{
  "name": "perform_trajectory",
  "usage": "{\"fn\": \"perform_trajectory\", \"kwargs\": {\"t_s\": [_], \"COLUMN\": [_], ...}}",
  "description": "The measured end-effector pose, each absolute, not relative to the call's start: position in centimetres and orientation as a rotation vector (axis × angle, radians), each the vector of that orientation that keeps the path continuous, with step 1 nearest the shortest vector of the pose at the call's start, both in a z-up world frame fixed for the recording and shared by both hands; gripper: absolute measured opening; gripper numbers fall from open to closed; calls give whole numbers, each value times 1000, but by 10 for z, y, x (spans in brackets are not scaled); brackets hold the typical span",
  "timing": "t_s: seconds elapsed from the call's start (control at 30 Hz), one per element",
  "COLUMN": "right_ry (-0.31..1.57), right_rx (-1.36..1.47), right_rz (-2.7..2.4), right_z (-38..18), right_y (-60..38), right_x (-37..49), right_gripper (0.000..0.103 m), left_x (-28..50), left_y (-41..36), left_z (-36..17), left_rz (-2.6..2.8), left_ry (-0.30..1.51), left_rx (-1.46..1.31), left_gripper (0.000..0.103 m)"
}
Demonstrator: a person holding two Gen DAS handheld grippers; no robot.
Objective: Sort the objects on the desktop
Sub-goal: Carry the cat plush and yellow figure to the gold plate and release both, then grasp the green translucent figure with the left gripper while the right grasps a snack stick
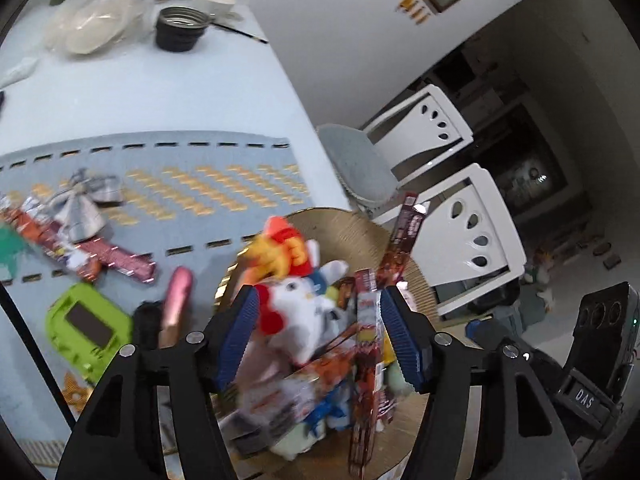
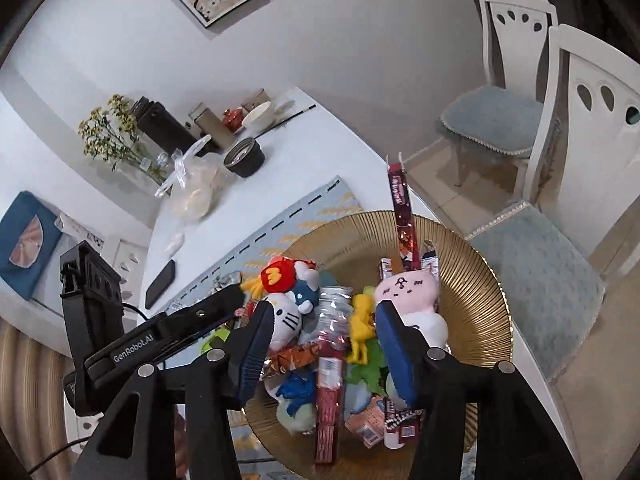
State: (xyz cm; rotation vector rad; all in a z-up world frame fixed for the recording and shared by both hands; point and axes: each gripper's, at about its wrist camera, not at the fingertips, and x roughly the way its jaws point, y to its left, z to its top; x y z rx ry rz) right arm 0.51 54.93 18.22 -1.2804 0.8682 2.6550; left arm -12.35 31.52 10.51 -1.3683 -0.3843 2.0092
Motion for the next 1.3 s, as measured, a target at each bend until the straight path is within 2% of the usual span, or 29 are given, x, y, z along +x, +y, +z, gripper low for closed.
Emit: {"fn": "perform_trajectory", "kwargs": {"t_s": [0.43,1.0,1.13,1.3], "right_ry": [878,674,530,375], "right_rx": [-1425,-1645,-1689,-1766], "right_rz": [2672,2820,2837,2828], "right_z": [170,174,177,170], "right_y": [521,388,351,313], "right_x": [5,-18,-34,-65], "right_gripper": [53,54,53,53], "left_x": [-93,-67,-68,-78], "left_y": [239,85,70,68], "left_z": [104,81,81,79], "left_rz": [2052,2216,2259,2330], "left_ry": [-466,-643,-604,-373], "left_rx": [-1425,-1565,-1583,-1636], "left_gripper": [61,61,61,61]}}
